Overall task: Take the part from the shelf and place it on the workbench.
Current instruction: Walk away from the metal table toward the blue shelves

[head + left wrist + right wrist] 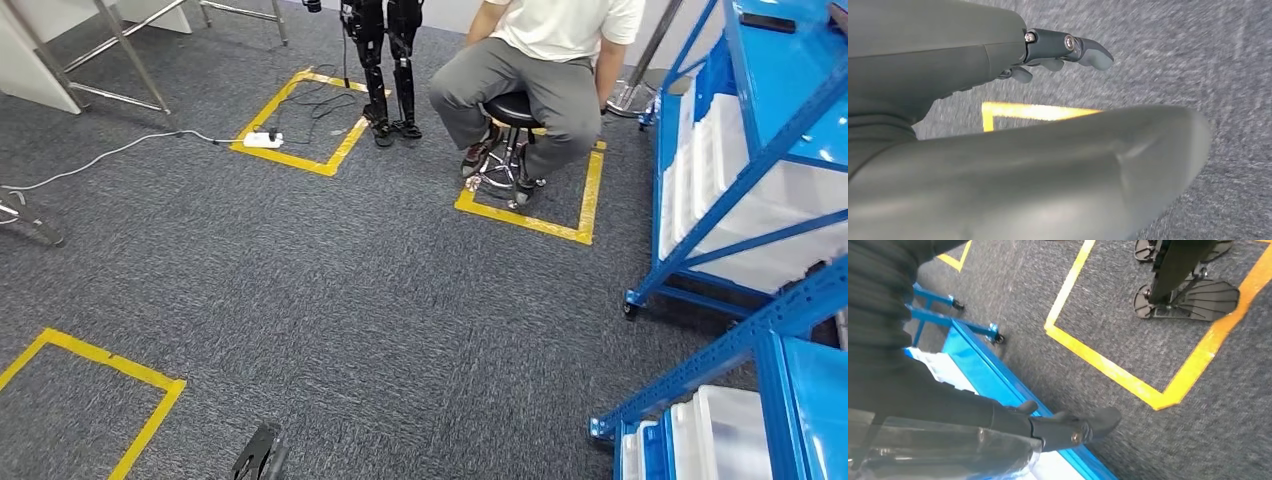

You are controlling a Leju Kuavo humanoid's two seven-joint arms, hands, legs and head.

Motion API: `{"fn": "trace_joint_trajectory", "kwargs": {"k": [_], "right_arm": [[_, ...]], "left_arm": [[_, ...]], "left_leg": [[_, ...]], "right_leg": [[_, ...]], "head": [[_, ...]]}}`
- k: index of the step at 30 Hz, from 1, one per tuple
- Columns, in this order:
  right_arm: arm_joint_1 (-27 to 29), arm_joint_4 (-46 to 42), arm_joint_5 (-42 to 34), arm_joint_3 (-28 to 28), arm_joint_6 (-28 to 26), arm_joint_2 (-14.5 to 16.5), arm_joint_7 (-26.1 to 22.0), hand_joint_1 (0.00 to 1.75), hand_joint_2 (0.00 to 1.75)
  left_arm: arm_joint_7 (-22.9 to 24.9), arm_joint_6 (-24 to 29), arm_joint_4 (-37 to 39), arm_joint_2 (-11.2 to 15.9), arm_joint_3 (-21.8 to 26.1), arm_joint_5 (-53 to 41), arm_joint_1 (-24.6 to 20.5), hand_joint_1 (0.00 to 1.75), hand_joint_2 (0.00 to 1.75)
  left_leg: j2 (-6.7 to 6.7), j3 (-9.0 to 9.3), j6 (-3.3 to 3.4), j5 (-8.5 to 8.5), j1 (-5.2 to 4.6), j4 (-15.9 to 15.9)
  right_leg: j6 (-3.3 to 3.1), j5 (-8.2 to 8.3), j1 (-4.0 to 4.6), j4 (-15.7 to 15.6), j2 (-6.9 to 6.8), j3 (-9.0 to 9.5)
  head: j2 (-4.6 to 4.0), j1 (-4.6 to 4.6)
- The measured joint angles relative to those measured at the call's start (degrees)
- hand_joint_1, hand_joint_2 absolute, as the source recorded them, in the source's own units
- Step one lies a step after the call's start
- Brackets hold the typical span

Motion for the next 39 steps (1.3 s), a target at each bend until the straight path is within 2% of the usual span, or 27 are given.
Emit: {"fn": "trace_joint_trajectory", "kwargs": {"k": [1,2,3,4,5,6,8,10,12,13,15,17,18,19,20,21,23,25,27,28,30,32,34,35,36,37,39], "right_arm": [[-0.3,0.0,0.0,-0.1,0.0,0.0,0.0,0.0,1.75],[-0.5,0.0,0.0,-0.1,0.0,0.0,0.1,0.0,1.75],[-0.7,0.0,0.0,-0.2,0.0,0.0,0.1,0.0,1.75],[-0.7,0.0,0.0,-0.2,0.0,0.0,0.1,0.0,1.75],[-0.7,0.0,0.0,-0.3,0.1,0.0,0.1,0.0,1.75],[-0.8,0.0,0.0,-0.4,0.1,-0.1,0.1,0.0,1.75],[-1.1,0.0,0.0,-0.6,0.1,-0.1,0.1,0.0,1.75],[-1.4,0.0,0.0,-0.6,0.1,-0.1,0.1,0.0,1.75],[-1.3,0.0,0.0,-0.7,0.1,-0.1,0.2,0.0,1.75],[-1.2,0.0,0.0,-0.7,0.1,-0.2,0.2,0.0,1.75],[-1.2,0.0,0.1,-0.7,0.1,-0.2,0.2,0.0,1.75],[-1.4,0.0,0.1,-0.7,0.1,-0.2,0.2,0.0,1.75],[-1.5,0.0,0.1,-0.7,0.1,-0.2,0.2,0.0,1.75],[-1.5,0.0,0.1,-0.7,0.1,-0.2,0.2,0.0,1.75],[-1.4,0.0,0.1,-0.7,0.1,-0.2,0.2,0.0,1.75],[-1.4,0.0,0.1,-0.7,0.2,-0.2,0.2,0.0,1.75],[-1.4,0.0,0.1,-0.7,0.3,-0.2,0.2,0.0,1.75],[-1.5,0.0,0.2,-0.8,0.4,-0.2,0.2,0.0,1.75],[-1.4,0.0,0.2,-0.8,0.5,-0.3,0.2,0.0,1.75],[-1.2,0.0,0.2,-0.9,0.4,-0.3,0.2,0.0,1.75],[-1.1,0.0,0.2,-0.9,0.4,-0.3,0.2,0.0,1.75],[-1.1,0.0,0.2,-1.0,0.4,-0.3,0.2,0.0,1.75],[-1.1,0.0,0.2,-1.0,0.4,-0.3,0.1,0.0,1.75],[-1.0,0.0,0.2,-1.0,0.4,-0.4,0.1,0.0,1.75],[-0.9,0.0,0.2,-1.0,0.4,-0.4,0.1,0.0,1.75],[-0.9,0.0,0.2,-1.0,0.4,-0.4,0.1,0.0,1.75],[-1.0,0.0,0.2,-1.0,0.4,-0.5,0.1,0.0,1.75]], "left_arm": [[0.1,-0.1,0.0,0.1,0.0,0.0,0.0,0.0,0.0],[0.2,-0.2,0.0,0.1,0.0,-0.1,0.0,0.0,0.0],[0.2,-0.3,0.0,0.2,0.0,-0.1,0.0,0.0,0.0],[0.2,-0.4,0.0,0.2,-0.1,-0.2,0.0,0.0,0.0],[0.2,-0.4,0.0,0.2,-0.1,-0.2,0.0,0.0,0.0],[0.2,-0.4,0.0,0.2,-0.1,-0.2,0.0,0.0,0.0],[0.2,-0.5,0.0,0.3,-0.1,-0.2,-0.1,0.0,0.0],[0.2,-0.5,-0.1,0.4,-0.1,-0.2,-0.2,0.0,0.0],[0.2,-0.5,-0.1,0.4,-0.1,-0.2,-0.4,0.0,0.0],[0.2,-0.4,-0.1,0.4,-0.1,-0.2,-0.6,0.0,0.0],[0.1,-0.4,-0.1,0.4,-0.1,-0.2,-0.7,0.0,0.0],[0.0,-0.3,0.0,0.4,-0.1,-0.2,-0.6,0.0,0.0],[0.0,-0.3,0.0,0.5,-0.1,-0.2,-0.5,0.0,0.0],[0.0,-0.3,0.0,0.5,-0.1,-0.2,-0.4,0.0,0.0],[0.0,-0.3,0.0,0.5,-0.1,-0.2,-0.4,0.0,0.0],[0.0,-0.3,0.0,0.5,-0.1,-0.2,-0.4,0.0,0.0],[-0.1,-0.4,0.0,0.6,-0.1,-0.2,-0.4,0.0,0.0],[-0.2,-0.5,0.0,0.6,-0.1,-0.3,-0.5,0.0,0.0],[-0.2,-0.5,0.0,0.6,-0.1,-0.3,-0.5,0.0,0.0],[-0.3,-0.5,0.0,0.5,-0.1,-0.3,-0.6,0.0,0.0],[-0.3,-0.4,0.0,0.4,-0.1,-0.3,-0.6,0.0,0.0],[-0.4,-0.4,0.0,0.4,-0.1,-0.3,-0.5,0.0,0.0],[-0.4,-0.4,0.0,0.4,-0.1,-0.3,-0.3,0.0,0.0],[-0.4,-0.4,0.0,0.4,-0.1,-0.3,-0.2,0.0,0.0],[-0.4,-0.4,0.0,0.3,-0.1,-0.4,-0.2,0.0,0.0],[-0.4,-0.4,0.0,0.3,-0.1,-0.4,-0.2,0.0,0.0],[-0.4,-0.5,0.0,0.3,-0.1,-0.4,-0.2,0.0,0.0]], "left_leg": [[0.89,-0.14,0.11,0.17,-0.22,-0.1],[1.86,-0.36,0.21,0.27,-0.33,-0.1],[2.81,-0.55,0.16,0.32,-0.42,-0.1],[3.71,-0.69,0.1,0.38,-0.45,-0.1],[4.54,-0.77,0.03,0.43,-0.45,-0.1],[5.36,-0.8,-0.1,0.46,-0.44,-0.1],[6.89,-0.76,-0.62,0.34,-0.66,0.1],[8.14,-0.64,-1.34,0.09,-1.05,0.3],[9.33,-0.5,-1.92,-0.08,-0.97,0.5],[9.14,-0.55,-2.26,-0.42,-0.67,0.9],[6.31,-1.76,-2.86,-2.94,-0.09,4.2],[2.79,-4.88,-3.08,-7.23,0.16,11.6],[2.09,-6.49,-3.08,-8.71,0.18,15.1],[1.78,-7.45,-3.0,-9.12,0.18,17.1],[1.62,-7.36,-2.85,-8.34,0.19,17.0],[1.33,-6.14,-2.63,-6.55,0.2,14.5],[-0.59,-2.34,-2.18,-3.01,0.21,7.0],[-2.15,-0.45,-1.92,-1.83,0.04,2.9],[-1.57,-0.52,-1.57,-1.66,-0.32,2.4],[-0.88,-0.52,-1.22,-1.25,-0.32,2.0],[0.48,-0.61,-0.28,-0.29,-0.28,1.1],[2.01,-0.98,0.3,0.25,-0.45,0.6],[3.75,-1.45,0.33,0.45,-0.67,0.6],[4.6,-1.62,0.24,0.52,-0.71,0.7],[5.43,-1.72,0.13,0.58,-0.71,0.7],[6.19,-1.75,-0.01,0.61,-0.71,0.7],[7.6,-1.75,-0.53,0.45,-0.93,0.9]], "right_leg": [[-0.25,-1.84,-0.03,3.8,-1.78,-1.93],[-0.37,-3.64,-0.1,8.0,-2.58,-3.88],[-0.25,-4.81,-0.22,11.2,-2.87,-5.26],[0.09,-5.19,-0.36,12.6,-3.0,-5.62],[0.6,-4.77,-0.5,11.7,-3.21,-4.7],[1.15,-3.76,-0.64,8.5,-3.75,-2.56],[1.69,-1.53,-0.62,-0.4,-6.6,3.08],[1.13,-0.35,-0.46,-5.0,-8.2,5.74],[0.24,0.03,-0.47,-5.1,-6.85,5.49],[-0.12,0.16,-0.62,-5.1,-6.14,5.43],[-1.03,0.55,-0.93,-5.2,-4.8,5.33],[-1.65,0.85,-0.79,-5.2,-3.43,5.02],[-1.83,0.96,-0.6,-5.1,-2.61,4.85],[-1.91,1.05,-0.4,-5.0,-1.75,4.69],[-1.95,1.13,-0.26,-4.9,-0.87,4.57],[-1.95,1.19,-0.18,-4.7,0.03,4.49],[-1.76,1.3,-0.08,-4.4,1.59,4.37],[-1.27,1.6,0.0,-4.2,2.77,3.95],[-0.46,2.12,-0.04,-4.4,3.79,3.31],[-0.17,2.24,-0.03,-4.2,3.63,2.9],[-0.15,0.83,0.15,-1.6,0.99,1.07],[-0.53,-2.72,0.06,5.4,-2.18,-2.4],[-0.17,-5.31,-0.26,11.9,-2.91,-5.16],[0.3,-5.44,-0.4,12.4,-3.06,-5.0],[0.88,-4.73,-0.55,10.3,-3.39,-3.51],[1.42,-3.54,-0.68,6.3,-4.13,-0.96],[1.7,-1.44,-0.55,-1.7,-7.05,3.87]], "head": [[0.0,0.1],[0.0,0.21],[0.0,0.21],[0.0,0.19],[0.0,0.23],[0.0,0.22],[0.0,0.28],[0.0,0.13],[0.0,-0.11],[0.0,-0.17],[0.0,-0.31],[0.0,-0.43],[0.0,-0.43],[0.0,-0.42],[0.0,-0.42],[0.0,-0.41],[0.0,-0.39],[0.0,-0.4],[0.0,-0.44],[0.0,-0.41],[0.0,-0.25],[0.0,-0.1],[0.0,-0.07],[0.0,-0.04],[0.0,-0.04],[0.0,-0.04],[0.0,-0.06]]}}
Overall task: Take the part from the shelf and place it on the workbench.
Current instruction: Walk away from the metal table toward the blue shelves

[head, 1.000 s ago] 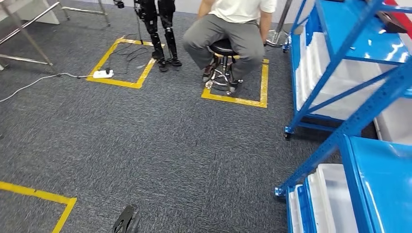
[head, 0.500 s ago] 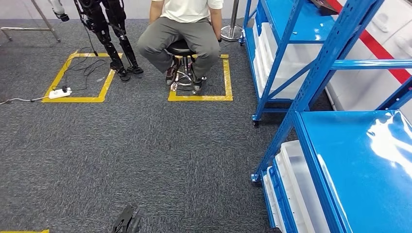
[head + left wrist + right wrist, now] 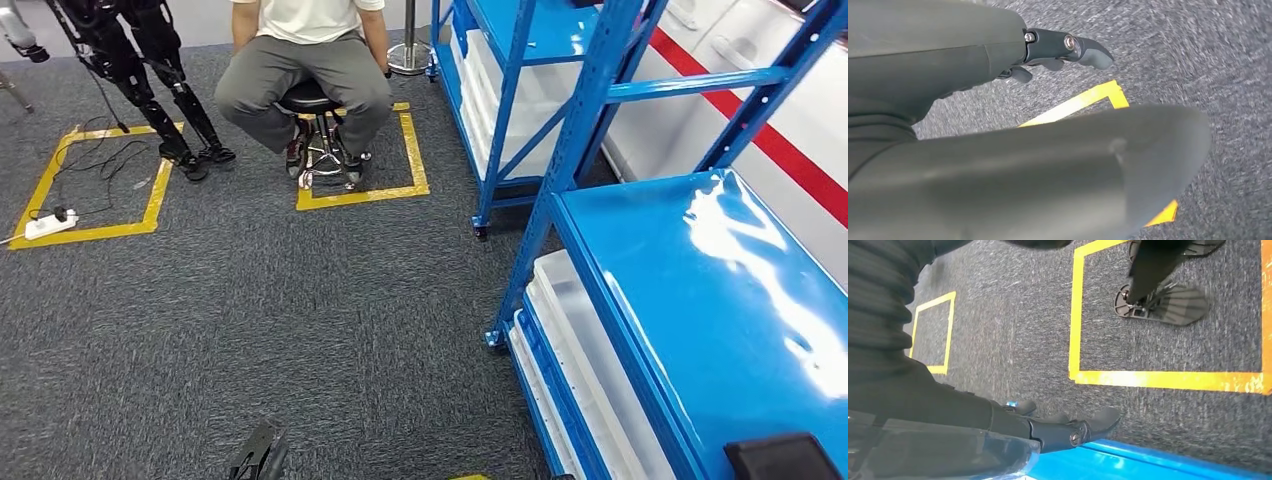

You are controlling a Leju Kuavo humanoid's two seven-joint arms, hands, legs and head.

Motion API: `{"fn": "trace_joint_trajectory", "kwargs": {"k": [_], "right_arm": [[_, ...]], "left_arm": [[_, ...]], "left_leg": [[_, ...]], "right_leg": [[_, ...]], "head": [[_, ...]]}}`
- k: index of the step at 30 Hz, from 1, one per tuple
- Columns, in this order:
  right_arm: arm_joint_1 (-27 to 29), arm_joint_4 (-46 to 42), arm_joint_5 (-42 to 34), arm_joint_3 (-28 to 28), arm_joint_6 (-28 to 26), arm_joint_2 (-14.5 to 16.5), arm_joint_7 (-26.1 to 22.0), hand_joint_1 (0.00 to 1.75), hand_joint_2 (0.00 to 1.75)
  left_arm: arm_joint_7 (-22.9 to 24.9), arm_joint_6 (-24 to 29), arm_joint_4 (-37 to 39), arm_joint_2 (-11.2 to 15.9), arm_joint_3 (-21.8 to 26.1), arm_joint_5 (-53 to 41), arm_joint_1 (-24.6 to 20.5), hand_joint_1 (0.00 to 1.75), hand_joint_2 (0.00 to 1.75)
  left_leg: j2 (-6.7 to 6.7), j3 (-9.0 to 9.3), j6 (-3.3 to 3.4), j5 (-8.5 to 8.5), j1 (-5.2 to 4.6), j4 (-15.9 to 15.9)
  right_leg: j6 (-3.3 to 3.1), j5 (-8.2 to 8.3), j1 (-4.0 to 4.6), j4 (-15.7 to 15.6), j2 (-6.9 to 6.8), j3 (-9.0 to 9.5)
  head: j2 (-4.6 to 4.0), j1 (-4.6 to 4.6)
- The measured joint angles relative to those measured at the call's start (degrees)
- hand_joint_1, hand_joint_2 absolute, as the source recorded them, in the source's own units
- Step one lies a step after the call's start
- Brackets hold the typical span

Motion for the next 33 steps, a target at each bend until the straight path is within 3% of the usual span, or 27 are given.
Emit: {"fn": "trace_joint_trajectory", "kwargs": {"k": [2,4,5,6,8,9,10,11,12,13,15,17,20,22,24,26,27,28,30,32,33], "right_arm": [[-0.2,0.0,0.0,0.0,-0.1,0.0,0.0,0.0,1.75],[-0.2,0.0,0.0,0.0,-0.1,0.0,0.0,0.0,1.75],[-0.1,0.0,0.0,0.0,-0.2,0.0,0.0,0.0,1.75],[0.0,0.0,0.1,-0.1,-0.2,0.0,0.0,0.0,1.75],[-0.1,0.0,0.2,-0.1,-0.2,0.1,0.0,0.0,1.75],[-0.2,0.0,0.3,-0.1,-0.2,0.1,0.0,0.0,1.75],[-0.2,0.0,0.3,-0.1,-0.1,0.1,0.0,0.0,1.75],[-0.2,0.0,0.4,-0.1,0.0,0.1,0.0,0.0,1.75],[-0.2,0.0,0.4,-0.1,0.0,0.0,0.0,0.0,1.75],[-0.1,0.0,0.5,-0.1,0.1,0.1,0.0,0.0,1.75],[-0.1,0.0,0.5,-0.1,0.1,0.1,0.0,0.0,1.75],[-0.1,0.0,0.5,-0.2,0.1,0.1,0.0,0.0,1.75],[0.3,0.0,0.5,-0.4,0.1,0.1,0.0,0.0,1.75],[0.5,0.0,0.5,-0.7,0.1,0.1,0.0,0.0,1.75],[0.3,0.0,0.6,-0.9,0.1,0.1,0.0,0.0,1.75],[0.2,0.0,0.8,-1.1,0.1,0.1,0.0,0.0,1.75],[0.2,0.0,0.9,-1.1,0.1,0.1,0.0,0.0,1.75],[0.2,0.0,0.9,-1.1,0.1,0.1,0.0,0.0,1.75],[0.0,0.0,1.1,-1.1,0.1,0.1,0.0,0.0,1.75],[-0.5,0.0,1.2,-1.1,0.1,0.1,0.0,0.0,1.75],[-0.6,0.0,1.2,-1.1,0.1,0.1,0.0,0.0,1.75]], "left_arm": [[0.0,0.0,0.0,0.0,0.0,0.0,0.0,0.0,0.0],[0.0,0.0,0.0,0.0,0.0,0.0,-0.2,0.0,0.0],[0.0,0.1,0.0,0.0,0.0,0.0,-0.3,0.0,0.0],[0.0,0.1,0.0,-0.1,0.0,0.0,-0.3,0.0,0.0],[0.0,0.1,0.0,0.0,0.0,-0.1,-0.1,0.0,0.0],[0.1,0.1,0.0,0.0,0.0,-0.1,0.1,0.0,0.0],[0.1,0.1,0.0,0.0,0.0,-0.2,0.3,0.0,0.0],[0.1,0.1,0.0,0.0,0.0,-0.3,0.4,0.0,0.0],[0.1,0.1,0.0,0.0,0.0,-0.5,0.4,0.0,0.0],[0.1,0.1,0.0,0.0,0.0,-0.6,0.4,0.0,0.0],[0.1,0.0,0.0,0.1,0.0,-0.9,0.4,0.0,0.0],[0.2,-0.1,0.0,0.2,0.0,-1.2,0.4,0.0,0.0],[0.6,-0.5,0.0,0.1,0.0,-1.3,0.1,0.0,0.0],[1.0,-1.0,0.0,0.0,0.0,-1.1,-0.2,0.0,0.0],[1.5,-1.4,0.0,0.1,0.0,-0.8,-0.2,0.0,0.0],[2.0,-1.7,0.0,0.1,0.1,-0.7,0.0,0.0,0.0],[2.1,-1.7,0.0,0.2,0.1,-0.7,0.1,0.0,0.0],[2.2,-1.8,0.0,0.2,0.1,-0.7,0.1,0.0,0.0],[2.2,-1.7,0.0,0.2,0.1,-0.7,0.1,0.0,0.0],[2.2,-1.6,0.0,0.3,0.2,-0.7,0.1,0.0,0.0],[2.2,-1.5,0.0,0.3,0.2,-0.7,0.1,0.0,0.0]], "left_leg": [[1.26,0.19,-0.83,-0.33,-0.24,0.1],[2.29,0.48,-1.67,-0.67,-0.04,0.2],[1.63,0.44,-2.1,-1.17,0.21,0.8],[0.04,-0.06,-2.48,-2.43,0.46,2.4],[-4.1,-2.62,-2.97,-6.61,0.8,9.1],[-5.29,-4.41,-2.99,-8.72,0.84,13.4],[-5.75,-5.86,-2.94,-9.91,0.84,16.6],[-5.91,-6.62,-2.82,-9.98,0.83,18.0],[-6.07,-6.32,-2.62,-8.78,0.83,17.1],[-6.47,-5.01,-2.36,-6.67,0.84,14.0],[-9.06,-1.52,-1.81,-2.48,0.94,5.8],[-10.94,0.06,-1.44,-1.13,0.86,1.9],[-9.32,0.12,-0.62,-0.56,0.67,0.9],[-7.84,0.19,0.07,0.38,0.75,-0.3],[-6.07,-0.05,0.33,0.78,0.42,-0.7],[-4.11,-0.33,0.38,0.81,0.15,-0.7],[-3.25,-0.41,0.37,0.82,0.11,-0.6],[-2.46,-0.45,0.32,0.85,0.11,-0.6],[-0.99,-0.41,-0.03,0.81,-0.04,-0.5],[0.36,-0.22,-0.68,0.56,-0.32,-0.3],[1.01,-0.08,-1.01,0.4,-0.39,-0.3]], "right_leg": [[-0.9,0.78,0.33,-2.8,-1.28,1.4],[-1.9,1.11,0.21,-2.9,0.24,1.06],[-2.25,1.25,-0.01,-3.0,0.98,1.03],[-2.67,1.47,-0.26,-3.1,1.7,1.09],[-3.26,1.83,-0.46,-3.0,3.24,1.15],[-3.49,1.97,-0.34,-3.0,4.12,1.08],[-3.57,2.02,-0.19,-2.9,5.03,1.03],[-3.61,2.06,-0.05,-2.9,5.92,1.02],[-3.64,2.08,0.06,-2.8,6.83,1.03],[-3.63,2.09,0.11,-2.7,7.72,1.06],[-3.51,2.14,0.27,-2.5,9.44,0.94],[-3.09,2.38,0.33,-2.4,10.78,0.42],[-1.97,3.01,0.39,-2.7,12.15,-0.66],[-1.79,1.95,0.77,-0.8,9.97,-2.2],[-2.38,-1.41,0.86,6.2,6.31,-5.55],[-2.51,-3.76,0.79,12.6,4.53,-8.2],[-2.17,-3.59,0.72,12.5,4.09,-7.72],[-1.7,-2.76,0.63,10.1,3.56,-6.07],[-1.01,-0.7,0.49,1.9,0.81,-0.79],[-1.41,0.31,0.55,-2.9,-1.16,1.98],[-1.84,0.37,0.68,-3.2,-1.02,1.91]], "head": [[0.0,-0.1],[0.0,-0.17],[0.0,-0.21],[0.0,-0.27],[0.0,-0.44],[0.0,-0.5],[0.0,-0.51],[0.0,-0.51],[0.0,-0.51],[0.0,-0.5],[0.0,-0.48],[0.0,-0.46],[0.0,-0.45],[0.0,-0.32],[0.0,-0.13],[0.0,-0.02],[0.0,-0.02],[0.0,0.01],[0.0,0.02],[0.0,-0.11],[0.0,-0.17]]}}
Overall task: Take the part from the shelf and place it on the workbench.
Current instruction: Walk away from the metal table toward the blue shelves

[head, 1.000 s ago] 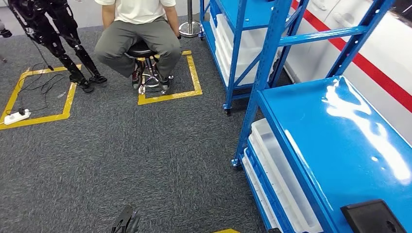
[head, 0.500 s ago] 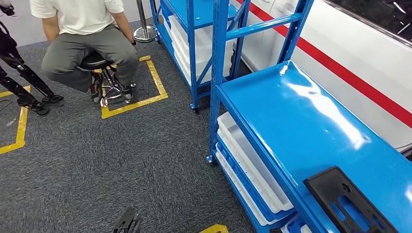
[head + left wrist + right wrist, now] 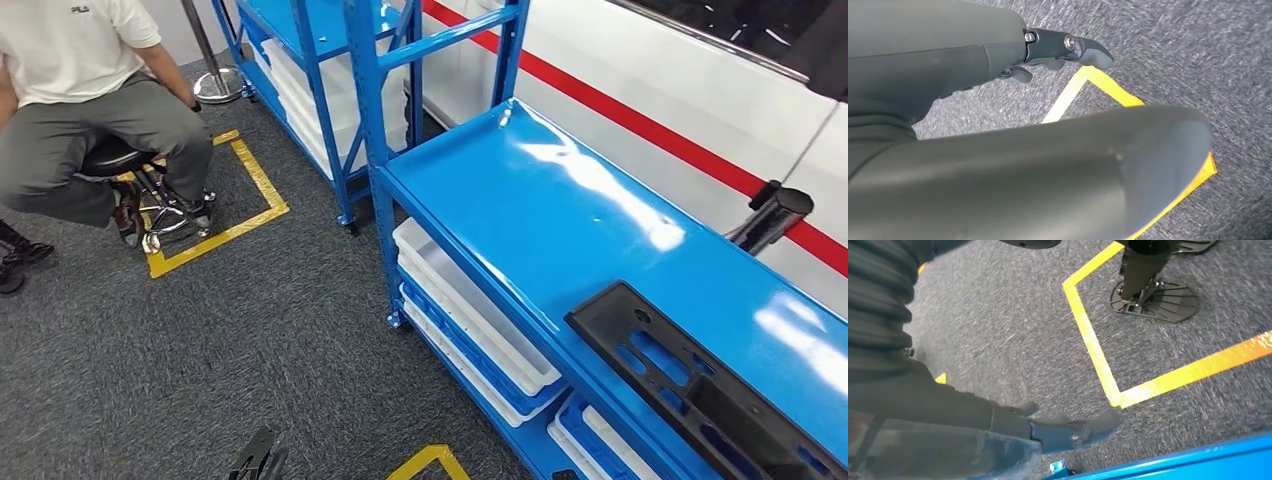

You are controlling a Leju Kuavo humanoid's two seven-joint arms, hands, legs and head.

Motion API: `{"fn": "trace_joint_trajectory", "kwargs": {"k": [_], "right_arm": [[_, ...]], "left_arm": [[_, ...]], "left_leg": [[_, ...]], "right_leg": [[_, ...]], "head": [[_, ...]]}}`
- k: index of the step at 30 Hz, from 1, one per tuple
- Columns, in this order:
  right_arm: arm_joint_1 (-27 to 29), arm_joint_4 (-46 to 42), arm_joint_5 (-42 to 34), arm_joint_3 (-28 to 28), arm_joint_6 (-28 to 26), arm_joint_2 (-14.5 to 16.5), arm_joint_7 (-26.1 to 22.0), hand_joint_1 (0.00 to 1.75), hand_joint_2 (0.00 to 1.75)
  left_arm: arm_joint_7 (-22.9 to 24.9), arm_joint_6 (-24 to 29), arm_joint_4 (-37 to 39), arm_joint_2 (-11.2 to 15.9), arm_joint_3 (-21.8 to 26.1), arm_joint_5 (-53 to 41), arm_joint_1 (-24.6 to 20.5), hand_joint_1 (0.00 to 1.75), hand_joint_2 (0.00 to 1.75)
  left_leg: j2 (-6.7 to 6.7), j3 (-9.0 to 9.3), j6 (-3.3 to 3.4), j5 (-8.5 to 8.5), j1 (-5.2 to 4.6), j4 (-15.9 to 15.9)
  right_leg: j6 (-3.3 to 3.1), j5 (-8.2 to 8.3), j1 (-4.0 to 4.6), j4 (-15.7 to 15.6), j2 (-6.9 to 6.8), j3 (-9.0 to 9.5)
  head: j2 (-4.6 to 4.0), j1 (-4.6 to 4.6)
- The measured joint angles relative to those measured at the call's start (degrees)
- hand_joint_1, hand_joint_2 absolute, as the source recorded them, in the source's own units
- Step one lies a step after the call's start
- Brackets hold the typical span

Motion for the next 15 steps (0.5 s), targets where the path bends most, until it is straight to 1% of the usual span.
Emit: {"fn": "trace_joint_trajectory", "kwargs": {"k": [1,2,3,4,5,6,7,8,9,10,11,12,13,14,15], "right_arm": [[0.0,0.0,0.0,0.0,0.0,0.0,0.0,0.0,1.75],[0.1,0.0,0.0,0.0,0.1,0.0,0.0,0.0,1.75],[0.2,0.0,0.0,0.0,0.1,0.0,0.0,0.0,1.75],[0.2,0.0,0.1,0.0,0.1,0.0,0.0,0.0,1.75],[0.2,0.0,0.1,0.0,0.1,0.0,0.0,0.0,1.75],[0.2,0.0,0.1,0.0,0.1,0.0,0.0,0.0,1.75],[0.1,0.0,0.1,0.0,0.1,0.0,0.0,0.0,1.75],[0.2,0.0,0.1,0.0,0.1,0.0,0.0,0.0,1.75],[0.3,0.0,0.1,0.0,0.1,0.0,0.0,0.0,1.75],[0.3,0.0,0.1,0.0,0.1,0.0,0.0,0.0,1.75],[0.3,0.0,0.2,0.0,0.1,0.1,0.0,0.0,1.75],[0.4,0.0,0.2,0.0,0.1,0.1,0.0,0.0,1.75],[0.3,0.0,0.2,0.0,0.2,0.3,0.0,0.0,1.75],[0.3,0.0,0.3,0.0,0.2,0.4,0.0,0.0,1.75],[0.2,0.0,0.3,0.0,0.2,0.5,0.0,0.0,1.75]], "left_arm": [[0.0,0.1,0.0,0.0,0.0,0.0,-0.1,0.0,0.0],[0.0,0.1,0.0,0.0,0.0,0.0,-0.1,0.0,0.0],[0.0,0.1,0.0,0.0,0.0,0.0,-0.2,0.0,0.0],[0.0,0.1,0.0,-0.1,0.1,0.0,-0.1,0.0,0.0],[0.0,0.1,0.0,0.0,0.1,0.0,-0.1,0.0,0.0],[0.0,0.1,0.0,0.0,0.1,-0.1,0.1,0.0,0.0],[0.0,0.2,0.0,0.0,0.1,-0.1,0.2,0.0,0.0],[0.0,0.2,0.0,0.0,0.1,-0.1,0.3,0.0,0.0],[0.0,0.3,0.0,-0.1,0.1,-0.1,0.4,0.0,0.0],[0.0,0.3,0.0,-0.1,0.1,-0.1,0.4,0.0,0.0],[0.0,0.3,0.0,0.0,0.2,-0.1,0.4,0.0,0.0],[0.0,0.3,0.0,0.0,0.2,-0.1,0.4,0.0,0.0],[0.0,0.4,0.0,0.2,0.2,-0.1,0.4,0.0,0.0],[0.0,0.4,0.0,0.3,0.2,-0.1,0.4,0.0,0.0],[0.0,0.4,0.0,0.3,0.3,-0.1,0.4,0.0,0.0]], "left_leg": [[0.65,0.19,-0.33,-0.13,0.12,0.0],[0.69,0.29,-0.69,-0.36,0.37,0.3],[-0.28,0.1,-1.07,-1.16,0.67,1.2],[-1.87,-0.52,-1.43,-2.58,0.94,3.0],[-3.89,-1.72,-1.72,-4.6,1.16,6.2],[-5.58,-3.38,-1.91,-6.88,1.24,10.2],[-6.37,-5.06,-2.0,-8.59,1.25,14.0],[-6.75,-6.29,-1.99,-9.34,1.25,16.6],[-6.93,-6.61,-1.85,-8.85,1.25,17.2],[-7.12,-5.95,-1.6,-7.35,1.23,15.5],[-7.85,-4.34,-1.19,-5.06,1.21,11.9],[-9.27,-2.59,-0.7,-3.02,1.19,7.9],[-10.95,-1.13,-0.21,-1.66,1.21,4.7],[-12.46,-0.16,0.22,-0.84,1.22,2.4],[-13.25,0.13,0.48,-0.81,1.17,1.6]], "right_leg": [[-0.43,0.14,-0.02,-0.1,0.82,-0.17],[-0.79,0.24,-0.2,-0.1,1.55,-0.1],[-1.21,0.42,-0.38,-0.2,2.27,-0.02],[-1.64,0.64,-0.56,-0.2,2.97,0.12],[-1.97,0.86,-0.66,-0.2,3.69,0.2],[-2.23,1.03,-0.53,-0.2,4.47,0.07],[-2.38,1.13,-0.38,-0.1,5.31,-0.02],[-2.47,1.19,-0.21,-0.1,6.23,-0.08],[-2.51,1.23,-0.06,0.0,7.15,-0.11],[-2.53,1.25,0.06,0.0,8.03,-0.11],[-2.52,1.25,0.14,0.1,8.91,-0.09],[-2.5,1.27,0.11,0.2,9.66,-0.11],[-2.45,1.29,0.11,0.3,10.24,-0.15],[-2.33,1.36,0.17,0.3,10.8,-0.3],[-2.11,1.49,0.04,0.4,11.31,-0.55]], "head": [[0.0,-0.05],[0.0,-0.02],[0.0,-0.08],[0.0,-0.18],[0.0,-0.28],[0.0,-0.39],[0.0,-0.42],[0.0,-0.42],[0.0,-0.41],[0.0,-0.41],[0.0,-0.42],[0.0,-0.41],[0.0,-0.35],[0.0,-0.29],[0.0,-0.31]]}}
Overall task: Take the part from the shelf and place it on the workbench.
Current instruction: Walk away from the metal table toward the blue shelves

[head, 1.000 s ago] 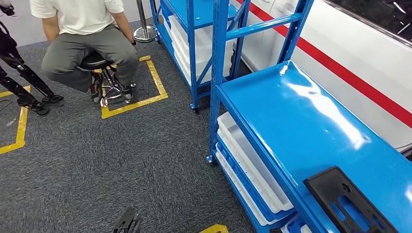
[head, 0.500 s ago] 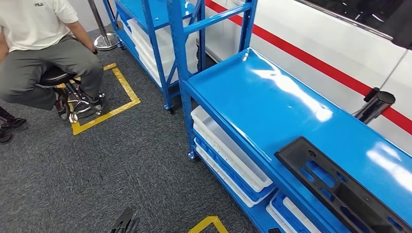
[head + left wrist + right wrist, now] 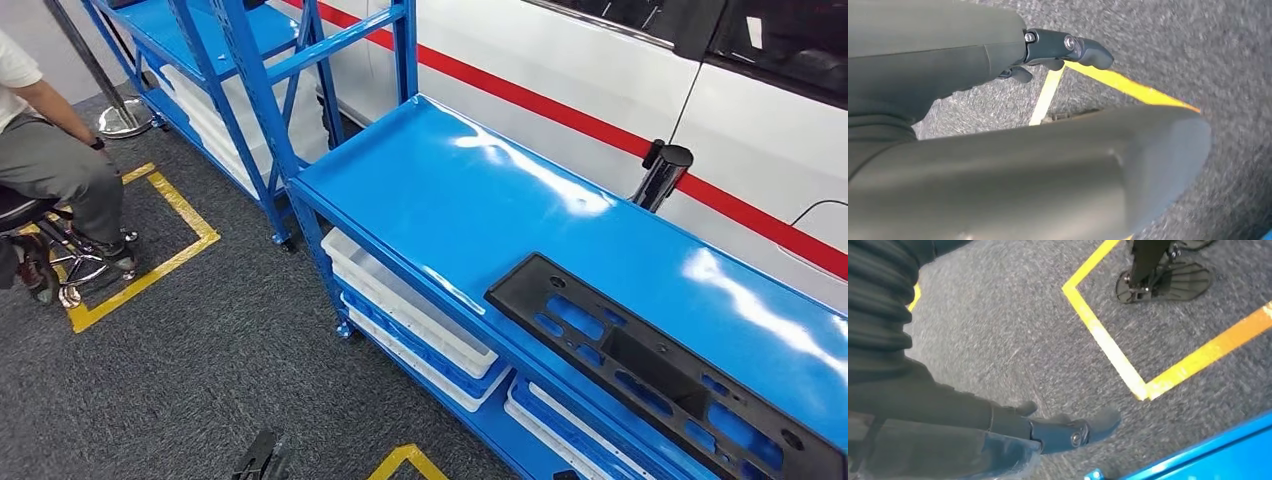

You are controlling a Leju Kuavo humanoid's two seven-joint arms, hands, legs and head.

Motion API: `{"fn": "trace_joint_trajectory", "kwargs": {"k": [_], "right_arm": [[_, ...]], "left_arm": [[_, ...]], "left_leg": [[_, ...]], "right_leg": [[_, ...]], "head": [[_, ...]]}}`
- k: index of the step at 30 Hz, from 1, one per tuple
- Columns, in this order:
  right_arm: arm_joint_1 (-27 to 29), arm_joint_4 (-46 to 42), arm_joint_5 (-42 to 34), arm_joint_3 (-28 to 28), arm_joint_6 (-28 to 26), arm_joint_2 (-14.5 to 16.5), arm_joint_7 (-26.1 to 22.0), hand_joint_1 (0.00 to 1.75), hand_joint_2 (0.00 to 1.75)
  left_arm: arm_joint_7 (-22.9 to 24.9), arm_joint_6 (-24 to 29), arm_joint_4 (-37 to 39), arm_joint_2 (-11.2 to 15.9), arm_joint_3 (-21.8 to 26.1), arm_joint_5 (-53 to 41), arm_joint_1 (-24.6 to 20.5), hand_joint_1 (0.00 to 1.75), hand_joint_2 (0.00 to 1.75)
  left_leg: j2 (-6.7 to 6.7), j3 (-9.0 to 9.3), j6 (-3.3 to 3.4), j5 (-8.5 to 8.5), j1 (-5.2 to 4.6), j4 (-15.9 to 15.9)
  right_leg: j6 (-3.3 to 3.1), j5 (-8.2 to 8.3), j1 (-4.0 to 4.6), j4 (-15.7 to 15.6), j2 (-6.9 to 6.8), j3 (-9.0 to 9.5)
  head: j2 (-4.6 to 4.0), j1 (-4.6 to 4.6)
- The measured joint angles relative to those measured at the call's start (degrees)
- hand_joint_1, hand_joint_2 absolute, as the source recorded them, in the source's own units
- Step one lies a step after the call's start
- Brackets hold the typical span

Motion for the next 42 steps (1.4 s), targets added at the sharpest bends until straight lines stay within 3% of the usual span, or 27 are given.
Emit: {"fn": "trace_joint_trajectory", "kwargs": {"k": [1,3,5,7,9,10,11,13,14,16,18,19,21,23,25,26,27,29,31,34,36,38,39,41,42], "right_arm": [[0.0,0.0,0.0,0.0,0.0,0.0,0.0,0.0,1.75],[0.1,0.0,0.2,0.0,0.0,0.1,0.0,0.0,1.75],[0.2,0.0,0.3,0.0,0.0,0.0,0.0,0.0,1.75],[-0.1,0.0,0.3,0.0,0.0,-0.1,0.0,0.0,1.75],[-0.2,0.0,0.3,0.0,0.0,-0.2,0.0,0.0,1.75],[-0.1,0.0,0.3,0.0,0.0,-0.3,0.0,0.0,1.75],[0.0,0.0,0.3,0.0,0.0,-0.4,0.0,0.0,1.75],[0.1,0.0,0.3,0.0,0.0,-0.4,0.0,0.0,1.75],[0.0,0.0,0.4,0.0,0.0,-0.4,0.0,0.0,1.75],[-0.3,-0.1,0.4,0.0,0.0,-0.3,0.0,0.0,1.75],[-0.2,-0.1,0.5,0.0,0.0,-0.4,0.0,0.0,1.75],[-0.1,-0.1,0.5,0.0,0.0,-0.4,0.0,0.0,1.75],[-0.1,-0.1,0.6,0.0,0.0,-0.4,0.0,0.0,1.75],[-0.1,-0.1,0.7,-0.1,0.0,-0.4,0.0,0.0,1.75],[0.0,-0.1,0.8,-0.1,0.0,-0.3,0.0,0.0,1.75],[0.0,-0.1,0.8,-0.1,0.0,-0.3,0.1,0.0,1.75],[0.1,-0.1,0.8,-0.1,0.0,-0.3,0.1,0.0,1.75],[0.0,-0.1,0.8,-0.2,0.0,-0.1,0.1,0.0,1.75],[-0.1,-0.1,0.9,-0.2,0.0,0.1,0.1,0.0,1.75],[0.1,-0.1,1.0,-0.3,0.0,0.1,0.1,0.0,1.75],[0.2,-0.1,1.0,-0.4,0.0,0.0,0.2,0.0,1.75],[-0.1,-0.1,1.0,-0.4,0.0,-0.1,0.2,0.0,1.75],[-0.2,-0.1,1.0,-0.4,-0.1,-0.2,0.2,0.0,1.75],[0.0,-0.1,1.0,-0.4,-0.1,-0.3,0.2,0.0,1.75],[0.2,-0.1,1.0,-0.4,-0.1,-0.4,0.2,0.0,1.75]], "left_arm": [[0.0,0.0,0.0,0.0,0.0,0.0,0.0,0.0,0.0],[0.0,0.0,0.0,0.0,0.1,0.0,-0.1,0.0,0.0],[-0.1,0.0,0.0,-0.2,0.1,-0.1,-0.3,0.0,0.0],[-0.1,0.0,0.0,-0.3,0.1,-0.1,-0.3,0.0,0.0],[-0.1,0.0,0.0,-0.3,0.1,-0.2,-0.2,0.0,0.0],[0.0,0.0,0.0,-0.4,0.1,-0.2,-0.1,0.0,0.0],[0.0,0.0,0.0,-0.4,0.1,-0.2,-0.1,0.0,0.0],[0.0,0.0,0.0,-0.5,0.1,-0.2,-0.2,0.0,0.0],[0.0,0.0,-0.1,-0.5,0.1,-0.2,-0.2,0.0,0.0],[0.0,0.0,-0.1,-0.4,0.1,-0.3,-0.3,0.0,0.0],[0.0,0.0,-0.1,-0.4,0.1,-0.3,-0.4,0.0,0.0],[0.0,0.0,-0.1,-0.5,0.1,-0.4,-0.5,0.0,0.0],[0.0,0.0,-0.1,-0.5,0.2,-0.4,-0.6,0.0,0.0],[0.0,-0.1,-0.1,-0.4,0.2,-0.4,-0.4,0.0,0.0],[0.0,-0.2,0.0,-0.4,0.2,-0.5,-0.2,0.0,0.0],[0.0,-0.2,0.0,-0.4,0.2,-0.5,-0.1,0.0,0.0],[0.0,-0.2,0.0,-0.4,0.2,-0.5,-0.1,0.0,0.0],[0.0,-0.2,0.0,-0.2,0.2,-0.5,-0.1,0.0,0.0],[0.0,-0.2,0.0,0.0,0.2,-0.6,-0.2,0.0,0.0],[0.0,-0.2,0.0,-0.1,0.2,-0.8,-0.4,0.0,0.0],[0.1,-0.2,-0.1,-0.3,0.2,-1.1,-0.7,0.0,0.0],[0.2,-0.2,-0.1,-0.4,0.2,-1.1,-0.8,0.0,0.0],[0.3,-0.2,0.0,-0.4,0.2,-1.2,-0.8,0.0,0.0],[0.4,-0.2,0.0,-0.5,0.2,-1.2,-0.7,0.0,0.0],[0.5,-0.3,0.0,-0.6,0.2,-1.3,-0.7,0.0,0.0]], "left_leg": [[0.08,0.07,0.16,-0.04,-0.08,-0.2],[1.54,0.35,0.53,0.45,-0.09,-1.3],[3.34,0.99,1.01,1.43,0.11,-3.1],[5.3,1.21,1.2,1.99,0.03,-4.1],[7.28,0.93,1.11,2.08,-0.07,-4.1],[8.2,0.84,0.96,2.09,-0.03,-4.1],[9.03,0.77,0.73,2.1,0.07,-4.0],[10.55,0.71,-0.09,1.93,0.27,-3.6],[11.24,0.66,-0.64,1.69,0.25,-3.3],[12.4,0.82,-1.69,1.1,0.08,-2.8],[13.41,1.24,-2.47,0.76,0.31,-2.7],[13.06,1.24,-2.85,0.37,0.59,-2.4],[10.41,0.03,-3.4,-2.28,1.0,0.9],[7.44,-3.14,-3.4,-6.75,1.06,8.5],[6.57,-6.01,-2.92,-8.9,0.89,14.7],[6.38,-6.21,-2.4,-8.19,0.73,14.8],[6.11,-5.34,-1.73,-6.48,0.52,12.7],[3.81,-1.89,0.42,-2.37,-0.14,5.0],[1.89,0.12,2.12,-0.57,-0.71,0.4],[3.14,0.76,2.79,0.08,-0.87,-1.4],[4.61,1.61,2.73,1.29,-0.56,-3.7],[6.26,1.84,2.35,1.99,-0.49,-4.8],[7.16,1.69,2.23,2.07,-0.46,-4.8],[8.98,1.43,1.63,2.06,-0.15,-4.7],[9.74,1.3,1.15,2.02,0.16,-4.5]], "right_leg": [[0.3,0.18,-0.12,0.0,0.62,-0.26],[1.06,0.66,-0.22,-0.3,1.67,-0.81],[1.26,-0.17,0.27,1.4,-0.75,-2.28],[0.94,-3.1,0.34,7.5,-4.61,-5.64],[1.19,-5.68,-0.11,14.4,-5.99,-8.92],[1.7,-5.85,-0.46,15.5,-6.27,-9.24],[2.43,-5.16,-0.82,14.0,-6.64,-8.2],[3.85,-2.67,-1.51,5.8,-8.78,-3.28],[4.11,-1.74,-1.49,2.2,-10.08,-1.09],[3.37,-1.18,-1.27,-0.5,-11.16,0.46],[2.14,-1.1,-1.01,-0.2,-9.84,-0.14],[1.64,-1.0,-1.09,-0.2,-9.17,-0.21],[0.73,-0.59,-1.29,-0.2,-7.88,-0.15],[0.16,-0.24,-1.01,-0.2,-6.5,-0.24],[-0.08,-0.08,-0.29,-0.1,-4.81,-0.36],[-0.18,-0.02,0.12,-0.1,-3.87,-0.35],[-0.25,0.03,0.47,-0.1,-3.04,-0.31],[-0.39,0.21,0.96,-0.2,-1.45,-0.21],[-0.31,0.48,0.97,-0.2,-0.15,-0.38],[0.37,1.05,1.04,-0.5,1.16,-0.9],[0.56,0.05,1.39,1.2,-1.39,-2.29],[0.47,-3.0,0.98,7.3,-4.86,-5.54],[0.63,-4.6,0.59,11.3,-5.5,-7.5],[1.84,-5.87,-0.45,15.7,-6.23,-9.47],[2.81,-5.19,-1.01,14.4,-6.62,-8.63]], "head": [[0.0,-0.03],[0.0,-0.14],[0.0,0.04],[0.0,0.28],[0.0,0.39],[0.0,0.37],[0.0,0.39],[0.0,0.42],[0.0,0.47],[0.0,0.28],[0.0,0.08],[0.0,0.04],[0.0,-0.09],[0.0,-0.25],[0.0,-0.3],[0.0,-0.29],[0.0,-0.29],[0.0,-0.14],[0.0,0.11],[0.0,0.03],[0.0,0.15],[0.0,0.37],[0.0,0.42],[0.0,0.4],[0.0,0.43]]}}
